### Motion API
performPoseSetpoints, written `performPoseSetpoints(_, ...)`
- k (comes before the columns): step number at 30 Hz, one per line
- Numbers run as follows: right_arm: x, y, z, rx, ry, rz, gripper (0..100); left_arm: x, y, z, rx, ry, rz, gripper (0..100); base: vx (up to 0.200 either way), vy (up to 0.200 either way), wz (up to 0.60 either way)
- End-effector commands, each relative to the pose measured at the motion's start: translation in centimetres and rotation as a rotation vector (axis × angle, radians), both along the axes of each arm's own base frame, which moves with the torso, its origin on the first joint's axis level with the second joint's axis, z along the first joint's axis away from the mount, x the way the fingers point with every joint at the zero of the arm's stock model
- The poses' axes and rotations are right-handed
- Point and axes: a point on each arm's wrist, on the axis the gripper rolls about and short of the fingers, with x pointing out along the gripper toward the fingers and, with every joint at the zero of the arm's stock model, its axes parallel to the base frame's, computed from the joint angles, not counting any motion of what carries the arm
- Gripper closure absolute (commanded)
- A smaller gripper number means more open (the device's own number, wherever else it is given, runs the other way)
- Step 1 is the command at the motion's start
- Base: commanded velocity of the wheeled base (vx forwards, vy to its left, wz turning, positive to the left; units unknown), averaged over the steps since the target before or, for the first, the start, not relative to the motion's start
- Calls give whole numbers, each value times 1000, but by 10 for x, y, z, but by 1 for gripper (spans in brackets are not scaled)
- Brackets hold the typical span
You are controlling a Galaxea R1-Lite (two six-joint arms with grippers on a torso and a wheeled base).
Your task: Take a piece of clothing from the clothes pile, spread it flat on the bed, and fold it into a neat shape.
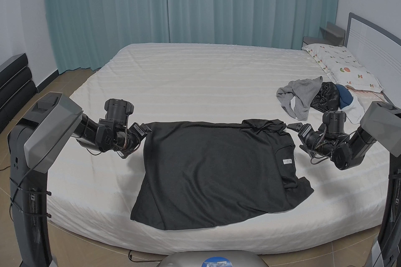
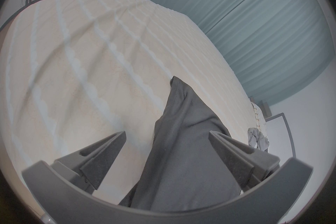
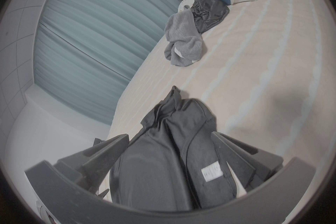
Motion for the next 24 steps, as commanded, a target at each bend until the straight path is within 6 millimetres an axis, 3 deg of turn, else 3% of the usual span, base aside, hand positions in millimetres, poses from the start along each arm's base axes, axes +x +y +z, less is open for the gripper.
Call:
performPoseSetpoints(1,-36,1,12,1,-20,47,0,-22,8,7,-19,-25,17,0,0,0,0)
performPoseSetpoints(6,-56,2,8,-31,-2,73,0,-42,9,3,-24,-38,12,0,0,0,0)
performPoseSetpoints(7,-63,1,7,-50,14,83,0,-55,9,1,-31,-28,12,0,0,0,0)
performPoseSetpoints(16,-97,-1,-5,-122,60,111,0,-103,2,4,-67,-46,16,0,0,0,0)
performPoseSetpoints(19,-105,-2,-8,-166,60,132,0,-112,1,-5,-65,-25,9,0,0,0,0)
performPoseSetpoints(24,-113,-2,-7,-173,53,136,0,-126,-2,-20,-44,34,-11,0,-200,0,0)
